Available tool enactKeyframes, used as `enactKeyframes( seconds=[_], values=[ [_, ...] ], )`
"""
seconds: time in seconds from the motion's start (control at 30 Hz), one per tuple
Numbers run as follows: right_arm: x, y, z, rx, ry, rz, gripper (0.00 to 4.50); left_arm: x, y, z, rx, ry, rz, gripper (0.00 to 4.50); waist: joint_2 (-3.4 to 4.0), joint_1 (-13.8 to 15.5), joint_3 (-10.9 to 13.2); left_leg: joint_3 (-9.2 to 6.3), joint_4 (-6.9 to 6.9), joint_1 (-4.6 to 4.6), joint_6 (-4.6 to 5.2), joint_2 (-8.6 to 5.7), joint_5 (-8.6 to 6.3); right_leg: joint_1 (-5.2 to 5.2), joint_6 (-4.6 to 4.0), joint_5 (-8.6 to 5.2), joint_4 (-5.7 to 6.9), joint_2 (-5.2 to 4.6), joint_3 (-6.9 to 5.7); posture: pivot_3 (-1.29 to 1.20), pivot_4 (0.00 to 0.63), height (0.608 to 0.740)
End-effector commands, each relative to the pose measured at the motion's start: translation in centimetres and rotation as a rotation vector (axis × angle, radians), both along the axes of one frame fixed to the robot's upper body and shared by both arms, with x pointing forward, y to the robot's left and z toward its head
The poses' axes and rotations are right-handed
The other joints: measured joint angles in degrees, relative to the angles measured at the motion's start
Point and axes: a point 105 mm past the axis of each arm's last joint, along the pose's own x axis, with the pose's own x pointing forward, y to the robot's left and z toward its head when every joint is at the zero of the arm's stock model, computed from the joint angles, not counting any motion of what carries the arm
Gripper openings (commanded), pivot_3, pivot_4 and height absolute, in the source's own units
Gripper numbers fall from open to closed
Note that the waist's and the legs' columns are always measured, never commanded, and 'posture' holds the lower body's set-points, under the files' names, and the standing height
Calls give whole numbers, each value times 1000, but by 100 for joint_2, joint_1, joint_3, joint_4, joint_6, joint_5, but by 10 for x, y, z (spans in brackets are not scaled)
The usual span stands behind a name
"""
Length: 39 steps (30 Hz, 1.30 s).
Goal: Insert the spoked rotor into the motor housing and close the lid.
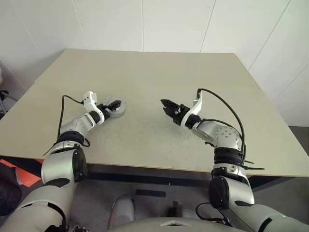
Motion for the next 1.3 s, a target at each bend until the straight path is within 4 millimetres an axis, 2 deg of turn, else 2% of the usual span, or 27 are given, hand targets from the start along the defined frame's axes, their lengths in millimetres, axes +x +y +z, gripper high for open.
enactKeyframes(
  seconds=[0.03, 0.23, 0.4, 0.47, 0.53, 0.63, 0.7, 0.8, 0.87, 0.97, 1.07, 1.17, 1.3],
  values=[
    [1, 3, 9, 18, -40, 6, 2843, 1, 25, 44, 3, -131, -25, 4482, 0, 5, 0, 0, -3, -4, 0, 0, 0, -4, -1, 0, -1, 0, 0, 0, 0, 740],
    [1, 6, 6, 21, -36, 10, 2843, -8, 68, 88, 80, -212, -19, 4482, 0, 24, 1, 0, -16, -7, 5, -5, -4, -6, -1, -1, -6, -1, -1, 0, 0, 740],
    [-1, 6, 19, 25, -89, 43, 2843, -9, 81, 127, 183, -308, -45, 4482, -1, 57, 1, 0, -16, -6, 4, -5, -4, -2, -1, -1, -7, -3, -1, 0, 0, 740],
    [-1, 5, 28, 16, -127, 62, 2843, -6, 75, 145, 200, -357, -76, 4482, -2, 64, 2, 0, -14, -5, 3, -6, -3, 2, -1, -1, -7, -4, -1, 0, 0, 740],
    [-1, 3, 38, -10, -170, 83, 2843, -4, 60, 157, 230, -402, -144, 4482, -2, 64, 2, 0, -11, -4, 0, -7, -1, 4, 0, -1, -7, -8, -1, 0, 0, 740],
    [-2, -1, 60, -72, -272, 127, 2843, -1, 27, 169, 239, -457, -287, 4482, -2, 64, 2, 4, -9, -4, -1, -11, 0, 3, 1, 0, -6, -15, -1, 0, 0, 740],
    [-4, -4, 77, -150, -365, 167, 2843, -2, -4, 173, 246, -491, -417, 4482, -2, 76, 2, 5, -7, -5, -1, -13, 0, 3, 1, 0, -5, -18, -1, 0, 0, 740],
    [-9, -5, 98, -308, -518, 225, 2843, -8, -48, 174, 271, -535, -589, 4482, -5, 90, 4, 6, -2, -15, 0, -14, 0, 1, 0, 0, -3, -17, -5, 0, 0, 740],
    [-19, 1, 105, -515, -683, 303, 2843, -18, -80, 171, 311, -571, -734, 4482, -6, 98, 4, 7, 5, -27, 4, -13, -3, -4, 0, 1, -1, -15, -12, 0, 0, 740],
    [-35, 6, 110, -731, -896, 422, 2843, -36, -114, 164, 356, -613, -916, 4482, -7, 73, 5, 4, 12, -45, 11, -14, -7, -11, 1, 1, -1, -11, -21, 0, 0, 740],
    [-44, -1, 104, -876, -1008, 515, 2843, -51, -130, 153, 405, -643, -1043, 4482, -7, 53, 5, 3, 16, -53, 15, -14, -9, -16, 1, 1, -2, -4, -20, 0, 0, 740],
    [-47, -16, 83, -1026, -1049, 595, 2843, -62, -135, 125, 492, -637, -1151, 4482, -7, 58, 5, 2, 19, -52, 23, -14, -14, -11, 2, 0, -5, -1, -20, 0, 0, 740],
    [-42, -30, 67, -1041, -1008, 557, 2843, -66, -133, 91, 538, -591, -1177, 4482, -6, 52, 5, 1, 28, -46, 24, -11, -14, -7, 3, 0, 1, -1, -19, 0, 0, 740]
  ],
)
